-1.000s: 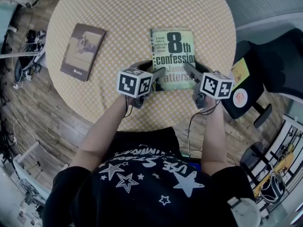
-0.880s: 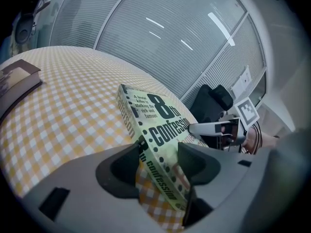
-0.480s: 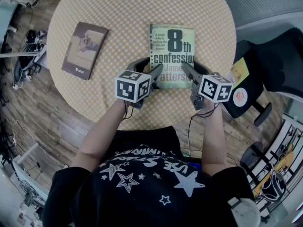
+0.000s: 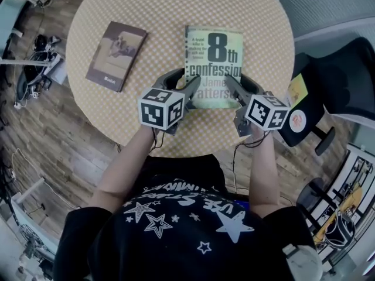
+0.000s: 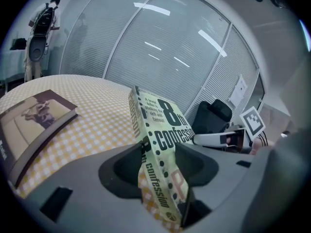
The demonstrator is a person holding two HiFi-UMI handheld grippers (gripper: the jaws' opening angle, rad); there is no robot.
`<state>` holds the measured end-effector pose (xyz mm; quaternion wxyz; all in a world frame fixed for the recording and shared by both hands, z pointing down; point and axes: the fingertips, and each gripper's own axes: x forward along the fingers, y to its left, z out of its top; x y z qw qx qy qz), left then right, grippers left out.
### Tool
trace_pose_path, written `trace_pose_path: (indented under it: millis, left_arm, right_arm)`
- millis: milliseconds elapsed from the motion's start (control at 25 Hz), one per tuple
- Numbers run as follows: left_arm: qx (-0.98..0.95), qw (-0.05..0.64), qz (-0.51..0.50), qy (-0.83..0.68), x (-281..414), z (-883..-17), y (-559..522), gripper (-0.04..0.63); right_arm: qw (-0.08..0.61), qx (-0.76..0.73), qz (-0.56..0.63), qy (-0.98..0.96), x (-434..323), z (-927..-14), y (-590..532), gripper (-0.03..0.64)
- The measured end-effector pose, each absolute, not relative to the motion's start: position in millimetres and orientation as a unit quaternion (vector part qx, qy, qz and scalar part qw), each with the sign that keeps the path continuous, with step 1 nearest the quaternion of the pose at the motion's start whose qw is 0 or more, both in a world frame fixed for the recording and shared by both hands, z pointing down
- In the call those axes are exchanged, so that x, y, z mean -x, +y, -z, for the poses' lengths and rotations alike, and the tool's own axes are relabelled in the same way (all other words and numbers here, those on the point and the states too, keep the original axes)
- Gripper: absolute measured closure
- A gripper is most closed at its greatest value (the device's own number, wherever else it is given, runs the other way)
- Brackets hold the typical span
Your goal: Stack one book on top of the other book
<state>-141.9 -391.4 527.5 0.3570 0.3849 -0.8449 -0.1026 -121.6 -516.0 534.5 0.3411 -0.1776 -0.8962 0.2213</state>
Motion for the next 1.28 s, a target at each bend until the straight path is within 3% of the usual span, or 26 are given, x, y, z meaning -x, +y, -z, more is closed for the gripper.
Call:
trace_pose_path:
  millis: [840,1280]
  left_arm:
    - [-0.410,0.336,0.105,-0.842,100.0,-500.5,-185.4,0.385]
    - [-0.432,0.328,0.108,-0.833,86.5,-491.5,-149.1,0.387]
  right_arm:
    - [0.315,0.144,-0.234,-0.908,67.9,-507.4,-309.3,0.434]
    - [0.303,0.118,-0.238,-0.915,46.7,-497.2,-271.8,0.436]
